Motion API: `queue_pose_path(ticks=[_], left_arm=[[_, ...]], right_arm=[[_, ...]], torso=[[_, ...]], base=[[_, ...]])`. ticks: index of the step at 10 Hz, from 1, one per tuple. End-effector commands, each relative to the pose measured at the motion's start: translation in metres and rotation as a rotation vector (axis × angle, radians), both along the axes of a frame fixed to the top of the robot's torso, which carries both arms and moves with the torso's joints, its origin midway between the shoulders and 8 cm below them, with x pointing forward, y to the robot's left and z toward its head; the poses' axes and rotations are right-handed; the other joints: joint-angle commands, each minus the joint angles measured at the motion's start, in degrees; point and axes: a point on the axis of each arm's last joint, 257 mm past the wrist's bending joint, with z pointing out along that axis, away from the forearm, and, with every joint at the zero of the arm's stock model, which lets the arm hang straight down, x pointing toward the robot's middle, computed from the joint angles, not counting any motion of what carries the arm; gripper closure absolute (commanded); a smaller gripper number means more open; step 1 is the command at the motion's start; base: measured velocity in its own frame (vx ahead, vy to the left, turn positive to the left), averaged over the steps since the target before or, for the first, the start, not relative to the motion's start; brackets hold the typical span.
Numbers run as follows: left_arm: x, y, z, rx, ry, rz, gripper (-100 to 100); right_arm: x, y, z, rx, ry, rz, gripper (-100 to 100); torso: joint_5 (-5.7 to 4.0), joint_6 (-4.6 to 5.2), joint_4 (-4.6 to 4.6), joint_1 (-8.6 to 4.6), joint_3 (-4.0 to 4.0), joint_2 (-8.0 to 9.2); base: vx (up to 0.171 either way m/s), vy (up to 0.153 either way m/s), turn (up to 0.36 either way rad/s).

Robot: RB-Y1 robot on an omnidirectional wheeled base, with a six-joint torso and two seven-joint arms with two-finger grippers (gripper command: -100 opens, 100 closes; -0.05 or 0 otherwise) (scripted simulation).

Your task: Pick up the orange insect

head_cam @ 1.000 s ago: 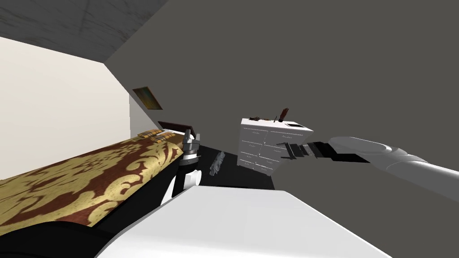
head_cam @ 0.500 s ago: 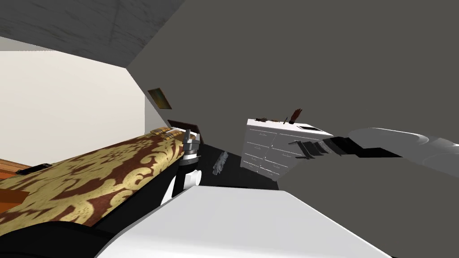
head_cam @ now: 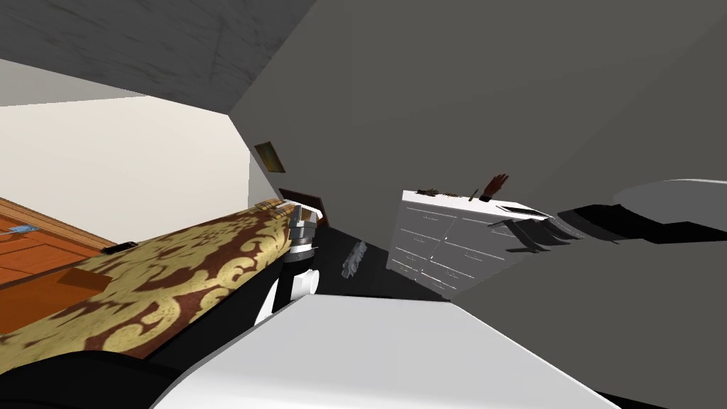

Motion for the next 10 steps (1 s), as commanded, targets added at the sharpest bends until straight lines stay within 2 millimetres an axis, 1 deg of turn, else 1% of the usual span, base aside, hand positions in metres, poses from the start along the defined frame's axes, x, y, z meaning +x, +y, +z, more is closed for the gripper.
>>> queue_pose_path(ticks=[1, 2, 3, 4, 5, 6, 7, 8, 9, 10], left_arm=[[0.0, 0.0, 0.0, 0.0, 0.0, 0.0, 0], [0.0, 0.0, 0.0, 0.0, 0.0, 0.0, 0], [0.0, 0.0, 0.0, 0.0, 0.0, 0.0, 0], [0.0, 0.0, 0.0, 0.0, 0.0, 0.0, 0], [0.0, 0.0, 0.0, 0.0, 0.0, 0.0, 0], [0.0, 0.0, 0.0, 0.0, 0.0, 0.0, 0], [0.0, 0.0, 0.0, 0.0, 0.0, 0.0, 0], [0.0, 0.0, 0.0, 0.0, 0.0, 0.0, 0], [0.0, 0.0, 0.0, 0.0, 0.0, 0.0, 0], [0.0, 0.0, 0.0, 0.0, 0.0, 0.0, 0]], right_arm=[[-0.009, -0.017, 0.009, -0.037, 0.013, -0.034, -100], [-0.024, -0.039, 0.025, -0.089, 0.04, -0.074, -100], [-0.026, -0.044, 0.026, -0.09, 0.037, -0.09, -100], [-0.042, -0.066, 0.042, -0.133, 0.062, -0.137, -100], [-0.044, -0.069, 0.043, -0.134, 0.061, -0.148, -100], [-0.048, -0.069, 0.039, -0.13, 0.072, -0.152, -100], [-0.044, -0.069, 0.043, -0.134, 0.061, -0.148, -100], [-0.061, -0.087, 0.057, -0.169, 0.084, -0.2, -100], [-0.076, -0.1, 0.068, -0.195, 0.109, -0.237, -100], [-0.078, -0.095, 0.061, -0.173, 0.117, -0.233, -100]], torso=[[0.0, 0.0, 0.0, 0.0, 0.0, 0.0], [-0.04, 0.05, -0.02, -0.09, -0.03, -0.03], [-0.04, 0.0, -0.05, -0.12, -0.11, -0.19], [-0.07, 0.04, -0.06, -0.18, -0.12, -0.18], [-0.06, -0.01, -0.07, -0.18, -0.15, -0.24], [-0.07, 0.05, -0.06, -0.21, -0.11, -0.16], [-0.11, 0.06, 0.0, -0.26, 0.02, 0.08], [-0.11, 0.07, 0.05, -0.25, 0.15, 0.28], [-0.07, 0.02, 0.02, -0.2, 0.06, 0.1], [-0.05, -0.03, -0.09, -0.14, -0.2, -0.34]], base=[[0.103, 0.024, 0.103], [0.147, 0.021, 0.169], [0.134, 0.004, 0.125], [0.147, 0.007, 0.209], [0.125, -0.009, 0.106], [0.043, -0.016, -0.011], [-0.007, -0.007, -0.013], [0.081, 0.0, 0.205], [0.217, 0.008, 0.356], [0.212, -0.054, 0.11]])
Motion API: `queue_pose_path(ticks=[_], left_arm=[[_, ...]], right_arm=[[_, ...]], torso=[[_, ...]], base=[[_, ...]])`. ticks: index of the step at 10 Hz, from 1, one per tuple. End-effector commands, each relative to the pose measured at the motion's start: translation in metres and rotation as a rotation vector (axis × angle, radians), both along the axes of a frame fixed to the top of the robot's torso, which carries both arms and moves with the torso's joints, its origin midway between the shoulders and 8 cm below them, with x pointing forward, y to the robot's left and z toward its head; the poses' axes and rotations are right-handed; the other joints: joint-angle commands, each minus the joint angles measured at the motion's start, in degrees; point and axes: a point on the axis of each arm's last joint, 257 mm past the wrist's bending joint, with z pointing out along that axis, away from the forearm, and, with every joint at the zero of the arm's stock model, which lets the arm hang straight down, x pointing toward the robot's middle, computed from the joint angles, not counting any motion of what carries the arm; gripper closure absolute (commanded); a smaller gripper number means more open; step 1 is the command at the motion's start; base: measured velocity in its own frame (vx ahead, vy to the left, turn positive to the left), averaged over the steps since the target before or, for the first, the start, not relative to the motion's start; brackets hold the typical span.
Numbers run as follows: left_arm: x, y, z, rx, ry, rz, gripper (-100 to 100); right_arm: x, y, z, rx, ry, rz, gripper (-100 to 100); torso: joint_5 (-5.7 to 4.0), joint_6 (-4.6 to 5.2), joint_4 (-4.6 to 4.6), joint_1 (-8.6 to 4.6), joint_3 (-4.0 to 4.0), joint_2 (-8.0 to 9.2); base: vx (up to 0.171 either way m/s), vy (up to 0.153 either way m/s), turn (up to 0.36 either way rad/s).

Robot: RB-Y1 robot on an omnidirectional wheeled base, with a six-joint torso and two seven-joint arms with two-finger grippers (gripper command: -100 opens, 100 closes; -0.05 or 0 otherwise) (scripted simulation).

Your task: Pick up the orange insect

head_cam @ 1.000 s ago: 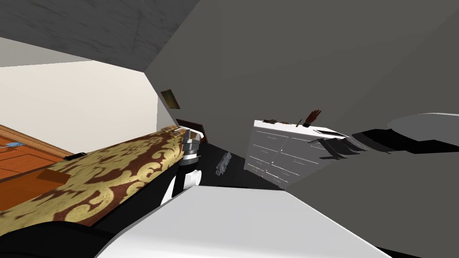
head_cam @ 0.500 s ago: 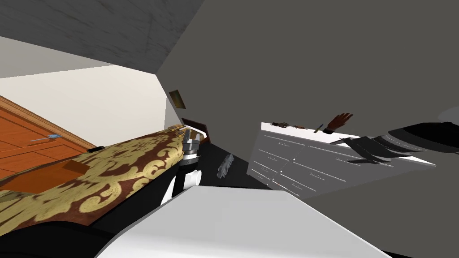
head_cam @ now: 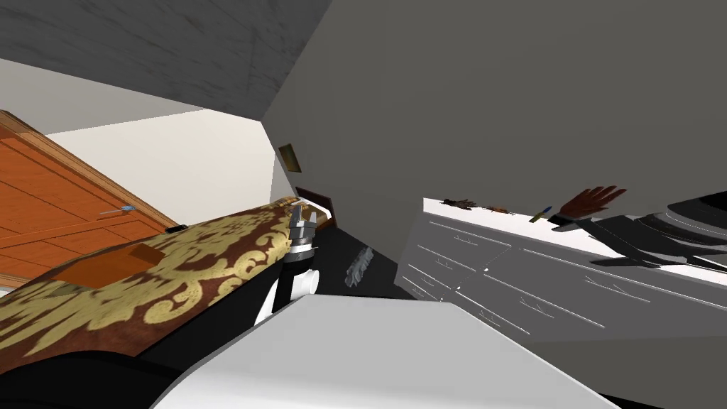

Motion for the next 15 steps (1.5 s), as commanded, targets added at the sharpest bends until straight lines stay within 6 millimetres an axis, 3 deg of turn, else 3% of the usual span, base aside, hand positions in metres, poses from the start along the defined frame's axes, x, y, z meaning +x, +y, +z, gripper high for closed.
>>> queue_pose_path(ticks=[1, 3, 4, 6, 7, 9, 10, 13, 14, 15], left_arm=[[0.0, 0.0, 0.0, 0.0, 0.0, 0.0, 0], [0.0, 0.0, 0.0, 0.0, 0.0, 0.0, 0], [0.0, 0.0, 0.0, 0.0, 0.0, 0.0, 0], [0.0, 0.0, 0.0, 0.0, 0.0, 0.0, 0], [0.0, 0.0, 0.0, 0.0, 0.0, 0.0, 0], [0.0, 0.0, 0.0, 0.0, 0.0, 0.0, 0], [0.0, 0.0, 0.0, 0.0, 0.0, 0.0, 0], [0.0, 0.0, 0.0, 0.0, 0.0, 0.0, 0], [0.0, 0.0, 0.0, 0.0, 0.0, 0.0, 0], [0.0, 0.0, 0.0, 0.0, 0.0, 0.0, 0]], right_arm=[[-0.006, -0.006, 0.0, 0.007, 0.002, -0.019, -100], [-0.008, -0.014, 0.007, -0.016, -0.003, -0.035, -100], [-0.024, -0.026, 0.015, -0.034, 0.018, -0.081, -100], [-0.026, -0.028, 0.015, -0.034, 0.015, -0.09, -100], [-0.043, -0.039, 0.021, -0.046, 0.033, -0.139, -100], [-0.043, -0.039, 0.021, -0.046, 0.033, -0.139, -100], [-0.058, -0.047, 0.024, -0.052, 0.05, -0.184, -100], [-0.056, -0.045, 0.024, -0.046, 0.043, -0.182, -100], [-0.071, -0.053, 0.024, -0.053, 0.066, -0.222, -100], [-0.071, -0.053, 0.024, -0.053, 0.066, -0.222, -100]], torso=[[0.0, 0.0, 0.0, 0.0, 0.0, 0.0], [0.0, 0.03, 0.14, 0.08, 0.34, 0.6], [0.02, 0.04, 0.2, 0.15, 0.47, 0.8], [-0.01, 0.0, 0.09, 0.03, 0.21, 0.34], [0.0, 0.03, 0.11, 0.06, 0.27, 0.46], [-0.01, 0.0, 0.06, 0.03, 0.16, 0.27], [-0.01, 0.03, 0.1, 0.04, 0.24, 0.42], [-0.02, 0.03, 0.11, 0.05, 0.27, 0.48], [0.01, 0.04, 0.16, 0.14, 0.39, 0.68], [0.0, -0.01, 0.12, 0.05, 0.29, 0.49]], base=[[0.099, -0.049, -0.024], [-0.005, -0.002, -0.012], [0.089, -0.02, 0.179], [0.109, -0.032, 0.078], [0.124, -0.028, 0.172], [0.109, -0.034, 0.064], [0.133, -0.056, 0.167], [0.065, -0.031, 0.031], [0.092, -0.037, 0.165], [0.115, -0.052, 0.107]])
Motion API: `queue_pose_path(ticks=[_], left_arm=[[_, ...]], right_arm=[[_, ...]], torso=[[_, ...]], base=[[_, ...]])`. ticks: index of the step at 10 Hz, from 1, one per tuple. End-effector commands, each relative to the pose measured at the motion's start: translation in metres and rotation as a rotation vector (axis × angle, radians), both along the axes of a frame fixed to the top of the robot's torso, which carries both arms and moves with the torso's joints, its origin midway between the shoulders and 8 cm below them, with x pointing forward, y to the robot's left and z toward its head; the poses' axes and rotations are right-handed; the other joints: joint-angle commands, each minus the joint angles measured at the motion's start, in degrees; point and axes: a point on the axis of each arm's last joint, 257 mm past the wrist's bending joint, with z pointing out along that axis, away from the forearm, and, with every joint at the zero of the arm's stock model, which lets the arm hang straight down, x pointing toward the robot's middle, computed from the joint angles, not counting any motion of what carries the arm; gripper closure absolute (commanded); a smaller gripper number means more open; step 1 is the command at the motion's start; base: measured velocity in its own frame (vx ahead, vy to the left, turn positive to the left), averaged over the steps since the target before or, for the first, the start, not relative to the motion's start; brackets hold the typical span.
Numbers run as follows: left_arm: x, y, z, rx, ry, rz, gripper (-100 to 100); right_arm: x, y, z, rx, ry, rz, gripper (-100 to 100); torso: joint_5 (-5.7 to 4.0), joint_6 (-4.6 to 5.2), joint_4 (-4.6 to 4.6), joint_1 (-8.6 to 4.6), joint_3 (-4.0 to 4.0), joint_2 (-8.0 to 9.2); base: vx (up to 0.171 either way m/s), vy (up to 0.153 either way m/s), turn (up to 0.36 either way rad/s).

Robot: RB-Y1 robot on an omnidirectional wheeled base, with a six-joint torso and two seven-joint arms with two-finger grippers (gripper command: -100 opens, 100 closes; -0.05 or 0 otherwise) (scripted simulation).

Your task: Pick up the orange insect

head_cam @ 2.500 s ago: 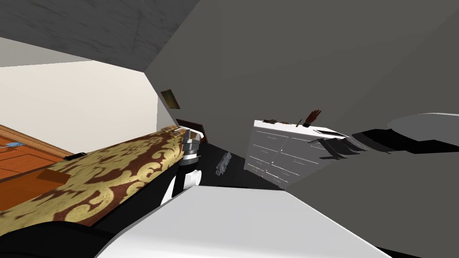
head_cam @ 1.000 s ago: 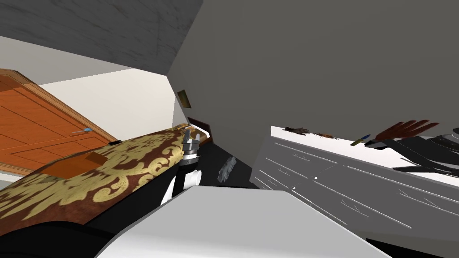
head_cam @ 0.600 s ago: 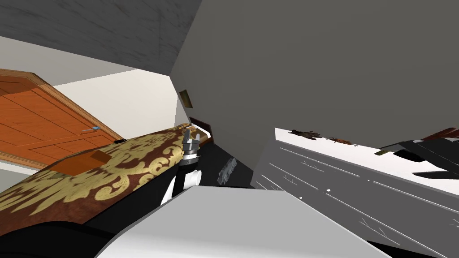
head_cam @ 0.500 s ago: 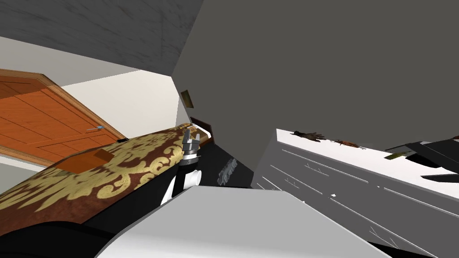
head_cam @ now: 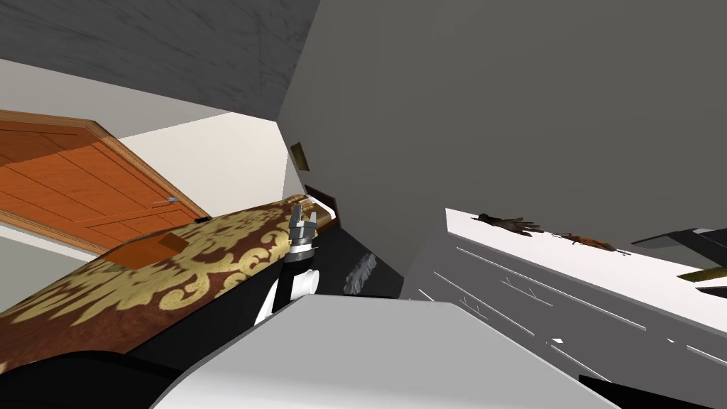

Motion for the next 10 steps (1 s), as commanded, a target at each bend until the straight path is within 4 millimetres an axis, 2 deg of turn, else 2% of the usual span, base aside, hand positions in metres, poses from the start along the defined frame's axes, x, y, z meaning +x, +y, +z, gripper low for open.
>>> queue_pose_path(ticks=[1, 2, 3, 4, 5, 8, 9, 10], left_arm=[[0.0, 0.0, 0.0, 0.0, 0.0, 0.0, 0], [0.0, 0.0, 0.0, 0.0, 0.0, 0.0, 0], [0.0, 0.0, 0.0, 0.0, 0.0, 0.0, 0], [0.0, 0.0, 0.0, 0.0, 0.0, 0.0, 0], [0.0, 0.0, 0.0, 0.0, 0.0, 0.0, 0], [0.0, 0.0, 0.0, 0.0, 0.0, 0.0, 0], [0.0, 0.0, 0.0, 0.0, 0.0, 0.0, 0], [0.0, 0.0, 0.0, 0.0, 0.0, 0.0, 0]], right_arm=[[-0.004, -0.001, 0.002, -0.007, 0.007, -0.006, -100], [-0.003, 0.0, 0.002, -0.003, 0.002, -0.004, -100], [-0.022, -0.007, -0.002, 0.002, 0.028, -0.06, -100], [-0.018, 0.002, -0.011, 0.042, 0.02, -0.05, -100], [-0.019, -0.003, -0.005, 0.023, 0.016, -0.059, -100], [-0.02, -0.006, -0.002, 0.005, 0.025, -0.059, -100], [-0.021, -0.007, -0.002, 0.005, 0.026, -0.059, 0], [-0.018, -0.01, -0.017, 0.006, 0.027, -0.061, -100]], torso=[[0.0, 0.0, 0.0, 0.0, 0.0, 0.0], [0.01, 0.02, 0.03, 0.06, 0.07, 0.12], [0.03, 0.02, 0.07, 0.14, 0.16, 0.28], [0.03, -0.05, -0.01, 0.02, -0.03, -0.08], [-0.05, -0.03, -0.07, -0.13, -0.16, -0.26], [0.05, 0.03, 0.09, 0.22, 0.21, 0.37], [0.06, 0.03, 0.1, 0.23, 0.24, 0.41], [0.06, 0.03, 0.11, 0.23, 0.25, 0.43]], base=[[0.06, -0.029, -0.004], [0.016, -0.007, -0.018], [0.155, -0.053, 0.229], [0.185, -0.09, 0.177], [0.086, -0.056, 0.042], [-0.001, 0.002, -0.006], [0.0, 0.0, 0.0], [0.002, -0.005, 0.016]])
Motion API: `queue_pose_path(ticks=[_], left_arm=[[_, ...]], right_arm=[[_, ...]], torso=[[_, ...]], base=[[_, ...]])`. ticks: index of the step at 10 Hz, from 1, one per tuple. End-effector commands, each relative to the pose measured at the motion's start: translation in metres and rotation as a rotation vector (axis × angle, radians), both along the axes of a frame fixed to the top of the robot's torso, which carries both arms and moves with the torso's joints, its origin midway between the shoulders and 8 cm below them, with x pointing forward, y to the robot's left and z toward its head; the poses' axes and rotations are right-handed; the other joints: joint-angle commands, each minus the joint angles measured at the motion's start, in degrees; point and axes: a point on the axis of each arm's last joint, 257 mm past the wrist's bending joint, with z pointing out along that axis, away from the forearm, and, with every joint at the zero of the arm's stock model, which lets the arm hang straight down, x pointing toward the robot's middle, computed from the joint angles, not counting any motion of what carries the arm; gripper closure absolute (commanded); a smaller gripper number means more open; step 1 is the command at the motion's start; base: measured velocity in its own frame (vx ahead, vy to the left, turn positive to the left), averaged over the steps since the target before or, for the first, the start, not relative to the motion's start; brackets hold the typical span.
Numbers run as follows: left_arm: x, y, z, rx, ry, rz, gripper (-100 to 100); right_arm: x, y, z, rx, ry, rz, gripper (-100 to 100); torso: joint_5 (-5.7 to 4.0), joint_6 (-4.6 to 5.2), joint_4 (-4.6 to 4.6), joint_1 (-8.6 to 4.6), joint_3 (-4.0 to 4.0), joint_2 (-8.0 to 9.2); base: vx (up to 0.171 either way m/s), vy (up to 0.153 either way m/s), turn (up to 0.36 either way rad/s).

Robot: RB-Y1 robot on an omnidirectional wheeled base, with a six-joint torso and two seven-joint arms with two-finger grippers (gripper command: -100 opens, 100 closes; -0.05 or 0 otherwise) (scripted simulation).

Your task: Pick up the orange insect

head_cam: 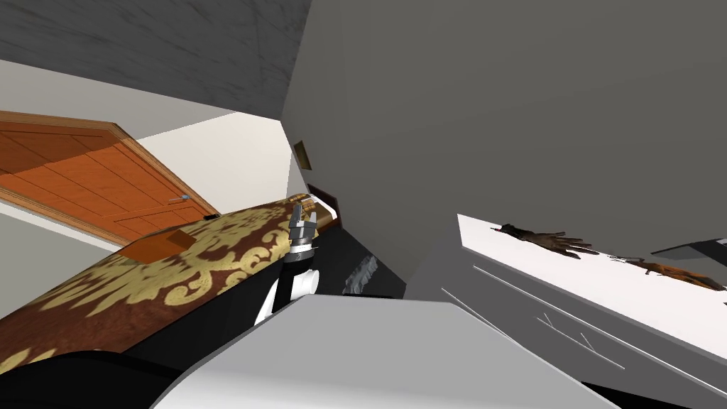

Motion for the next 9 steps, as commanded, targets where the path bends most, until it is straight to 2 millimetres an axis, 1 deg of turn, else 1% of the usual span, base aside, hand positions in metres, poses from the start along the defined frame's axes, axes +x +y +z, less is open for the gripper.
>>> queue_pose_path(ticks=[1, 2, 4, 5, 6, 7, 9], left_arm=[[0.0, 0.0, 0.0, 0.0, 0.0, 0.0, 0], [0.0, 0.0, 0.0, 0.0, 0.0, 0.0, 0], [0.0, 0.0, 0.0, 0.0, 0.0, 0.0, 0], [0.0, 0.0, 0.0, 0.0, 0.0, 0.0, 0], [0.0, 0.0, 0.0, 0.0, 0.0, 0.0, 0], [0.0, 0.0, 0.0, 0.0, 0.0, 0.0, 0], [0.0, 0.0, 0.0, 0.0, 0.0, 0.0, 0]], right_arm=[[0.002, -0.003, -0.007, -0.004, -0.003, 0.0, -100], [0.004, -0.005, -0.017, -0.003, -0.003, -0.001, -100], [0.003, -0.004, -0.015, -0.001, 0.001, 0.0, -100], [0.003, -0.004, -0.016, -0.002, -0.001, -0.001, 100], [0.003, -0.004, -0.015, -0.003, -0.002, -0.001, 100], [0.004, -0.006, -0.012, -0.011, -0.009, -0.001, 100], [0.004, -0.006, -0.012, -0.01, -0.008, 0.0, 100]], torso=[[0.0, 0.0, 0.0, 0.0, 0.0, 0.0], [0.0, 0.0, 0.0, -0.01, 0.0, -0.01], [0.01, 0.01, 0.0, 0.0, 0.0, 0.0], [0.02, 0.01, 0.01, 0.02, 0.01, 0.01], [0.01, 0.02, 0.0, 0.03, 0.01, 0.02], [-0.2, 0.15, -0.02, 0.1, 0.05, 0.13], [-0.24, 0.13, -0.01, 0.03, 0.07, 0.15]], base=[[0.002, -0.005, 0.016], [0.003, -0.006, 0.017], [0.001, -0.002, 0.006], [0.0, 0.0, 0.0], [0.005, -0.012, 0.035], [0.0, 0.0, 0.0], [0.0, 0.0, 0.0]])
